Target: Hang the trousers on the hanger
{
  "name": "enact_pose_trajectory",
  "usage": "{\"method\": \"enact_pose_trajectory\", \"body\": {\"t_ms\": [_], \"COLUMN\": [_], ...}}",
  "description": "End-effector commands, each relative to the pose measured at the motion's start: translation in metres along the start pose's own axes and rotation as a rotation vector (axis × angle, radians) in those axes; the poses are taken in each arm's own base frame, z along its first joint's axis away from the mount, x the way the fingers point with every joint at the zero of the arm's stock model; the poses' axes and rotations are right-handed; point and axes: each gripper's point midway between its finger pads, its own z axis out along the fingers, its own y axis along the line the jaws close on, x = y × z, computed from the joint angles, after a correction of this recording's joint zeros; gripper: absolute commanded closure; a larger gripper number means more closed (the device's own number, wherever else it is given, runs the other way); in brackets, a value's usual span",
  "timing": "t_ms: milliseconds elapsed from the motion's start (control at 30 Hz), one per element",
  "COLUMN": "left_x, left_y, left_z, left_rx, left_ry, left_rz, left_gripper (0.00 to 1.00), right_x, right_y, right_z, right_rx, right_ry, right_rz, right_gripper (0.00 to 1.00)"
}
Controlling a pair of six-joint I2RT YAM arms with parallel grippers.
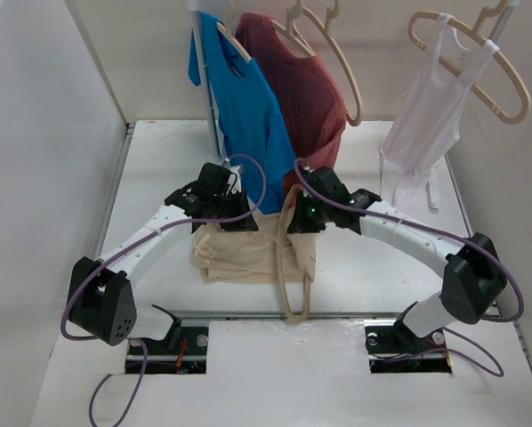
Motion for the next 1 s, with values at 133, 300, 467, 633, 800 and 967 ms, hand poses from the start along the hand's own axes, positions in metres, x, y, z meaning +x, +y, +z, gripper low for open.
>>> {"method": "enact_pose_trajectory", "body": {"t_ms": [133, 300, 467, 633, 800, 967], "left_x": [-0.002, 0.001, 0.001, -0.003, -0.004, -0.006], "left_y": [0.006, 0.008, 0.009, 0.008, 0.007, 0.006], "left_z": [0.0, 0.001, 0.001, 0.0, -0.002, -0.002], "left_rx": [-0.027, -0.031, -0.031, -0.035, -0.03, -0.026], "left_ry": [-0.011, -0.004, -0.004, -0.016, -0.023, -0.031], "left_rz": [0.006, 0.003, 0.013, 0.016, 0.028, 0.031], "left_gripper": [1.0, 1.0, 1.0, 1.0, 1.0, 1.0], "right_x": [0.029, 0.035, 0.059, 0.068, 0.007, -0.029], "right_y": [0.021, 0.017, 0.004, -0.001, 0.012, 0.02], "right_z": [0.039, 0.053, 0.072, 0.072, 0.004, -0.029], "right_rx": [-0.035, -0.036, -0.014, 0.005, 0.045, 0.009], "right_ry": [0.096, 0.111, 0.2, 0.239, 0.018, -0.127], "right_rz": [0.004, 0.006, 0.014, -0.061, -0.176, -0.178], "right_gripper": [1.0, 1.0, 0.95, 0.52, 0.31, 0.28]}}
